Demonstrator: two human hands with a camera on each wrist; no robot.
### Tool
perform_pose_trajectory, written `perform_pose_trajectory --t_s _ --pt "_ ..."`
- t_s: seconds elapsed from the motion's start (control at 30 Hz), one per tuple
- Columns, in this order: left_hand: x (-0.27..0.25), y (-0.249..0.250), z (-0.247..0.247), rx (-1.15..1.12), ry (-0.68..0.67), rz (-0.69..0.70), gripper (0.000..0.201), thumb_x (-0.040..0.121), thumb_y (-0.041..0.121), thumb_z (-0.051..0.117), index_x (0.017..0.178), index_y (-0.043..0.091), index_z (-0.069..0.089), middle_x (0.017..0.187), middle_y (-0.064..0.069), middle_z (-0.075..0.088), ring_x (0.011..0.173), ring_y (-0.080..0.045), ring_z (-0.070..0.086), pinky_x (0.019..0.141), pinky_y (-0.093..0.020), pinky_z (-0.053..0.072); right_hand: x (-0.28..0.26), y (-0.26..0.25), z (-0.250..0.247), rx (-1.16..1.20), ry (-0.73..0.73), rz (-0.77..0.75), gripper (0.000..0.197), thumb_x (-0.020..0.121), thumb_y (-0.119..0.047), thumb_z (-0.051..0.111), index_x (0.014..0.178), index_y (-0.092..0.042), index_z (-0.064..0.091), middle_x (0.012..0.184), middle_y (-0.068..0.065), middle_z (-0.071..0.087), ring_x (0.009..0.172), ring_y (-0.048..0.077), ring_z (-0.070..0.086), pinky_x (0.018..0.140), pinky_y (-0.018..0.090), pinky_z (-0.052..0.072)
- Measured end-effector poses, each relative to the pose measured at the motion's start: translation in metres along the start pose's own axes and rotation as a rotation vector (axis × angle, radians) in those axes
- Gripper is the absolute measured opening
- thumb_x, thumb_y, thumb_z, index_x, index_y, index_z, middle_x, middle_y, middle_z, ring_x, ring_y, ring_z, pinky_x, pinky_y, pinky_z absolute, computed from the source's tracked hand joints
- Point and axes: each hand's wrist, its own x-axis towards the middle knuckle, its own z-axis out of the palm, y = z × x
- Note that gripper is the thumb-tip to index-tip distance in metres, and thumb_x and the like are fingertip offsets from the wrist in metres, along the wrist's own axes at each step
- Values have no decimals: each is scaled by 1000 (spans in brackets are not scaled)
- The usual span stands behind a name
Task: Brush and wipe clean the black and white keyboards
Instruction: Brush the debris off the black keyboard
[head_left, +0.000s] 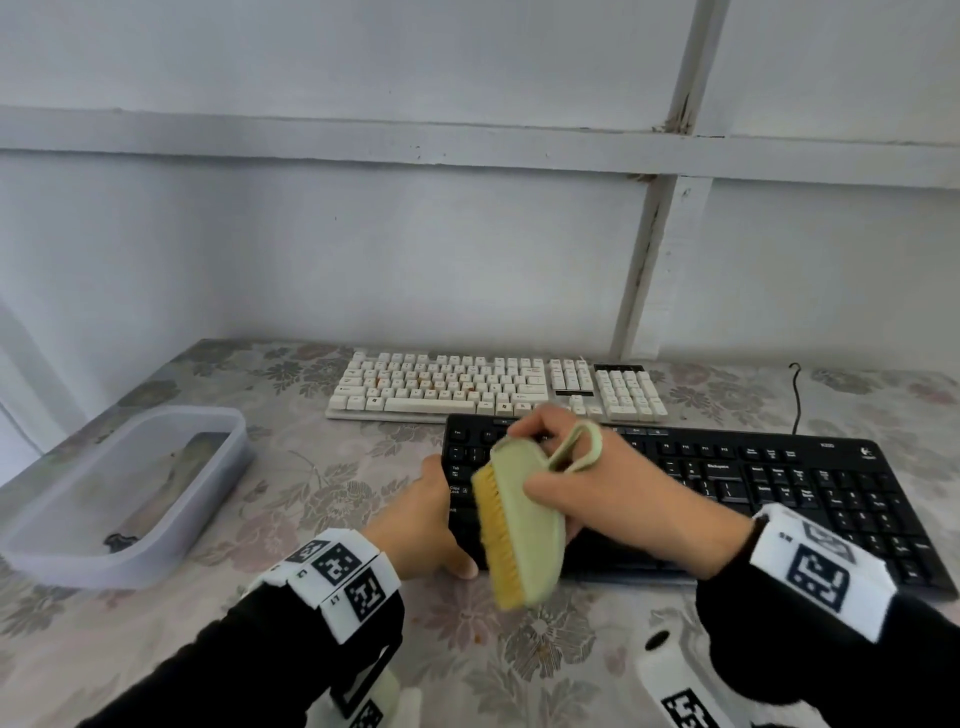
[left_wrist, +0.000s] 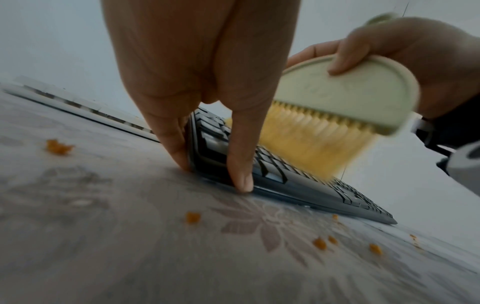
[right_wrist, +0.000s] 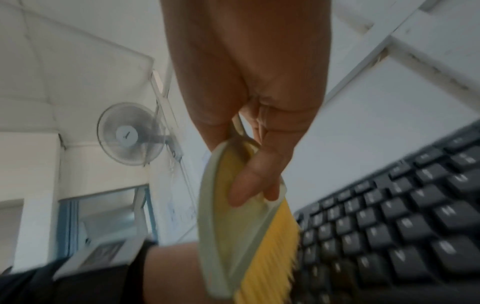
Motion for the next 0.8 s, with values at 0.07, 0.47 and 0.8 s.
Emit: perform_pose_trajectory --t_s 0.07,0.47,0.8 --pt "-1 1 0 -2 -2 -2 95 61 14 82 134 16 22 110 7 42 95 -13 47 76 -23 39 9 -7 -9 42 116 -38 31 85 0 54 111 -16 51 93 4 64 63 5 66 51 22 53" --pt "-1 0 -1 2 -3 -9 95 58 16 83 133 15 24 112 4 47 97 -15 51 75 -25 43 17 -1 16 -117 -20 -9 31 84 -7 56 110 -17 44 94 11 59 77 26 67 56 33 60" --pt "0 1 -2 11 -7 -14 98 59 17 84 136 17 23 123 3 45 109 -17 51 89 -29 44 33 -11 1 -52 166 -89 35 85 -4 53 116 -18 45 96 13 63 78 26 68 61 39 60"
